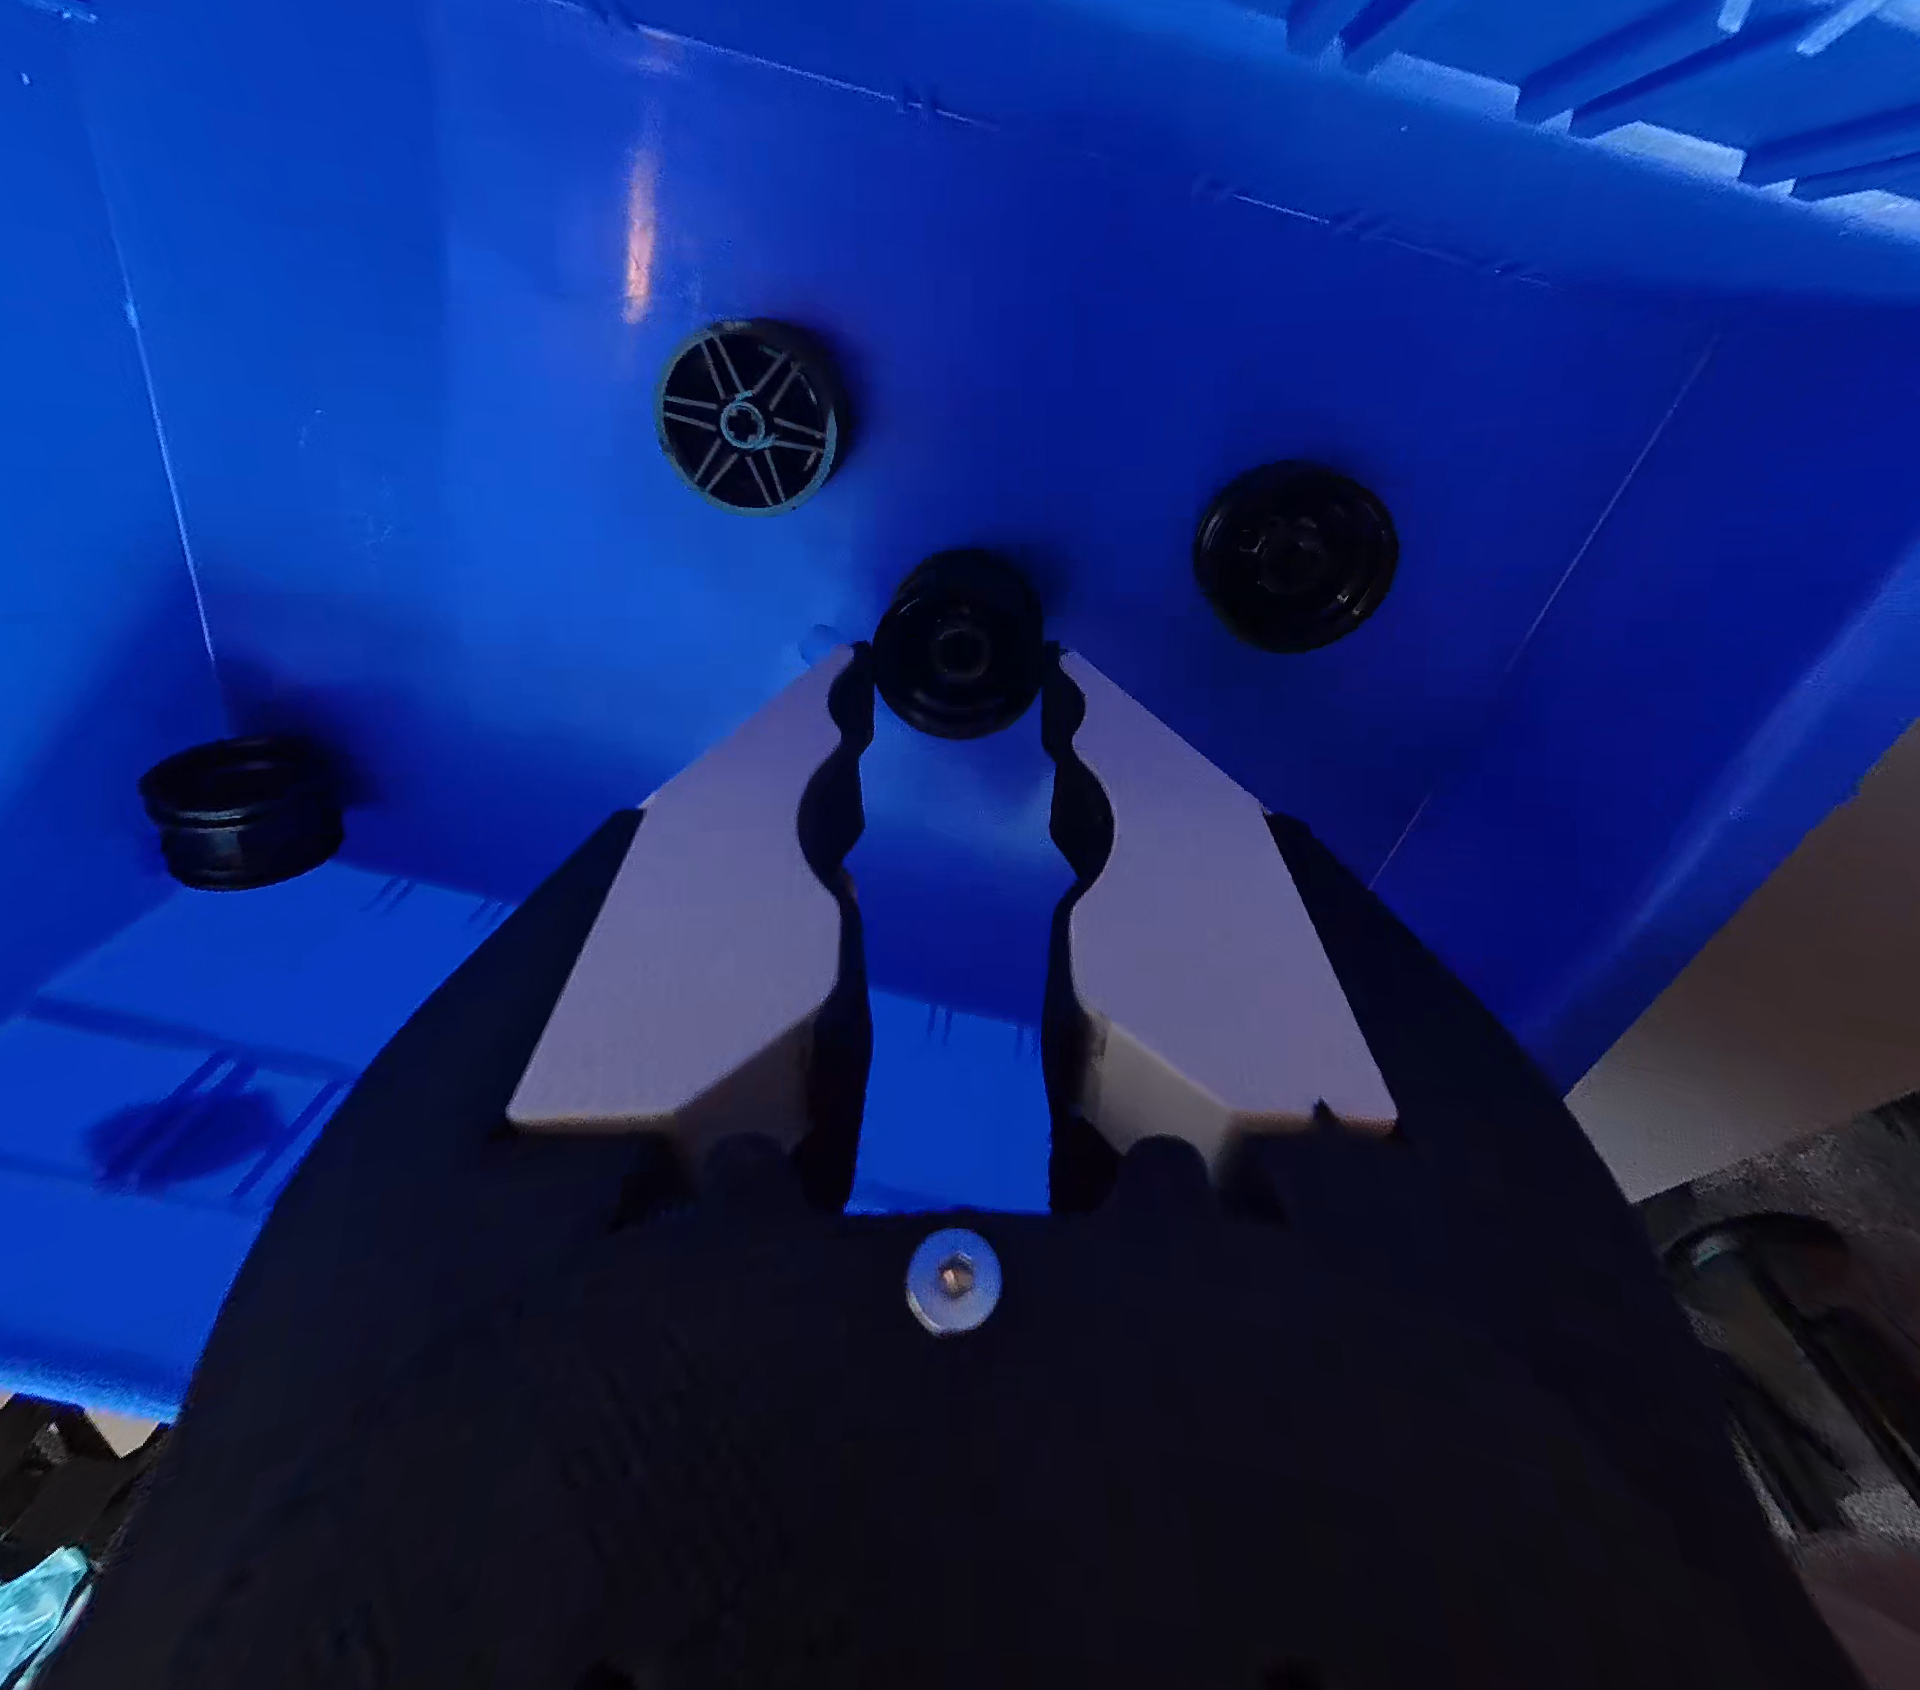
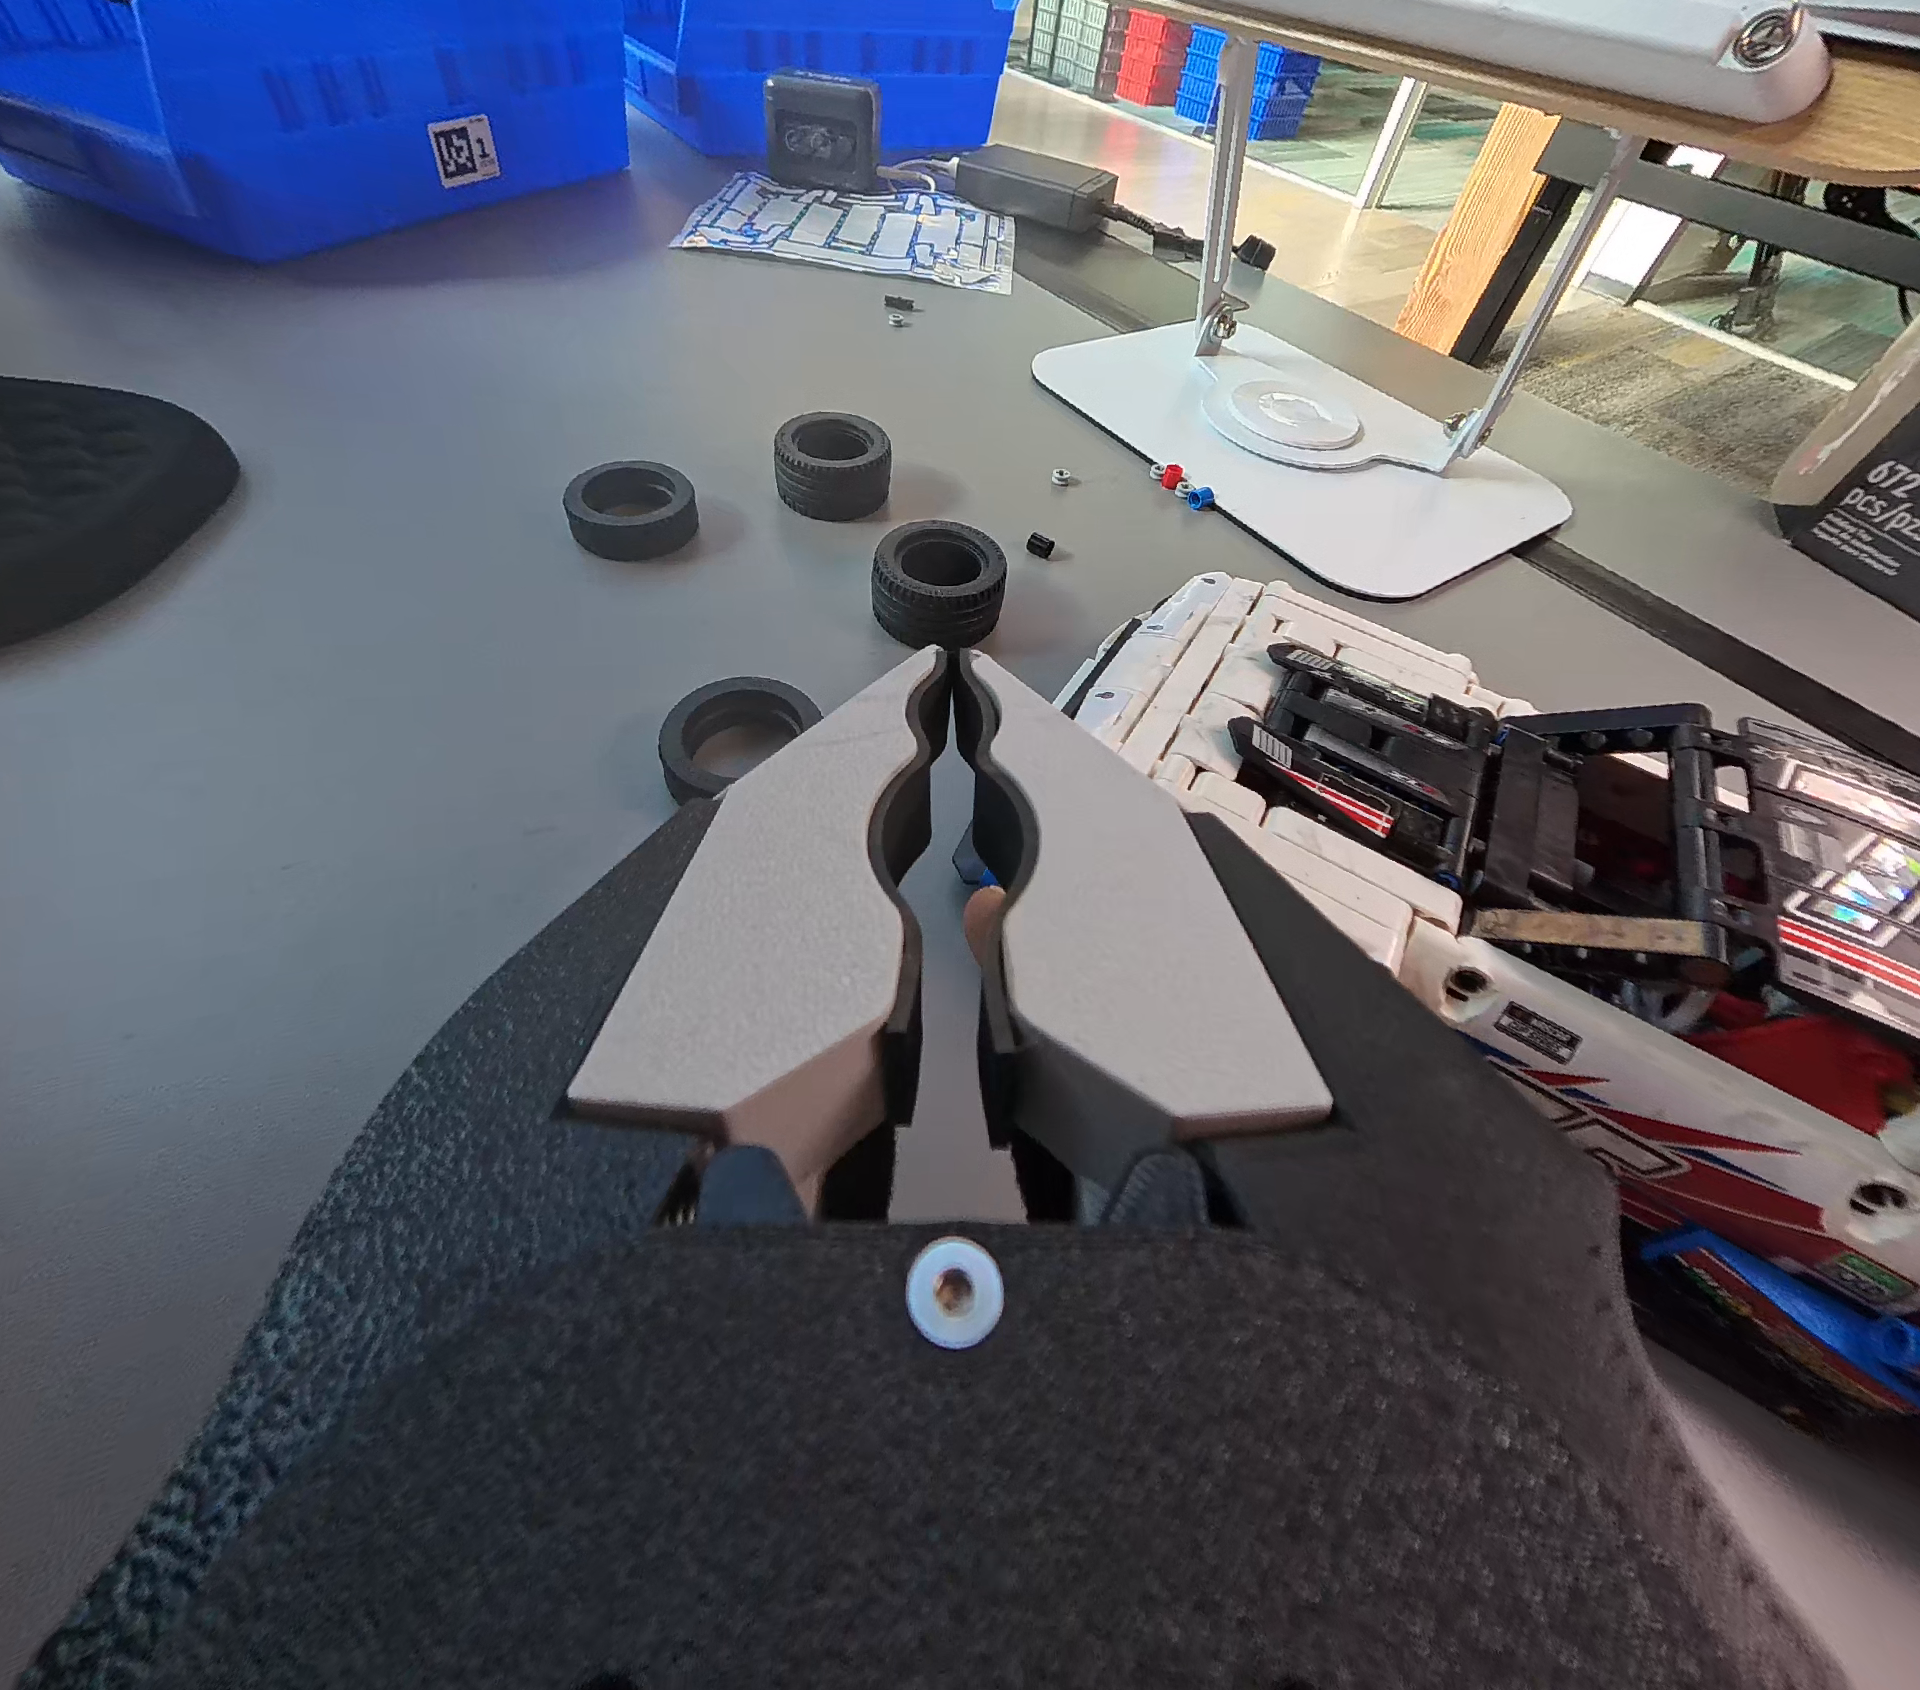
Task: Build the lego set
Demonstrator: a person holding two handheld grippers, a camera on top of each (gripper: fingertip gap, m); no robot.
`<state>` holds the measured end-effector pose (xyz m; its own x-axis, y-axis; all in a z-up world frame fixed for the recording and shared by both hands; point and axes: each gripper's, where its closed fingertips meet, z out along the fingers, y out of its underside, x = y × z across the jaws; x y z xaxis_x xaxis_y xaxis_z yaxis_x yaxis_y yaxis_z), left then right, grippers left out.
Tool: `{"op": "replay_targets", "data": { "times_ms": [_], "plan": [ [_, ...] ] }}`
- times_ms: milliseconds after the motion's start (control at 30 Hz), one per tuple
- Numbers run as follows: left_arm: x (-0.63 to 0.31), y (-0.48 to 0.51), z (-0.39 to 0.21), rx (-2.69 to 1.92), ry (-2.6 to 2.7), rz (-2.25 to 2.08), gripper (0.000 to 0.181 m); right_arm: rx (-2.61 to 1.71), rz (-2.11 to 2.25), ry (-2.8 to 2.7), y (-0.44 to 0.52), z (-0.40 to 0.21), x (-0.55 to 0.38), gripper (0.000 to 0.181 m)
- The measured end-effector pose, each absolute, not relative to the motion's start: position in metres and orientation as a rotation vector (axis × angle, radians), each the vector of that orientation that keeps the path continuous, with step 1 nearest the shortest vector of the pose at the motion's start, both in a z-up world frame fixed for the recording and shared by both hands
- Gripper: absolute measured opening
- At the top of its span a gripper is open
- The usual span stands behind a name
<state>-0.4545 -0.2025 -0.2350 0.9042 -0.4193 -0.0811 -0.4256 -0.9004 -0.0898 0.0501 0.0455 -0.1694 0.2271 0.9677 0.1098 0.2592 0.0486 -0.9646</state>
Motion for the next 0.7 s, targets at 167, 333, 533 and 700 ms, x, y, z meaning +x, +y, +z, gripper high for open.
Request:
{"op": "replay_targets", "data": {
  "times_ms": [167,333,533,700],
  "plan": [
    [-0.456,-0.191,-0.224,-2.916,0.641,0.103,0.041,-1.436,0.839,-1.241,0.046,-0.170,0.050,0.000],
    [-0.465,-0.165,-0.217,-2.847,0.475,0.024,0.049,-1.437,0.835,-1.243,0.046,-0.170,0.050,0.000],
    [-0.470,-0.155,-0.237,-2.865,0.466,0.024,0.041,-1.438,0.835,-1.230,0.047,-0.169,0.052,0.000],
    [-0.459,-0.155,-0.222,-2.791,0.557,0.085,0.030,-1.432,0.838,-1.232,0.046,-0.168,0.052,0.000]
  ]
}}
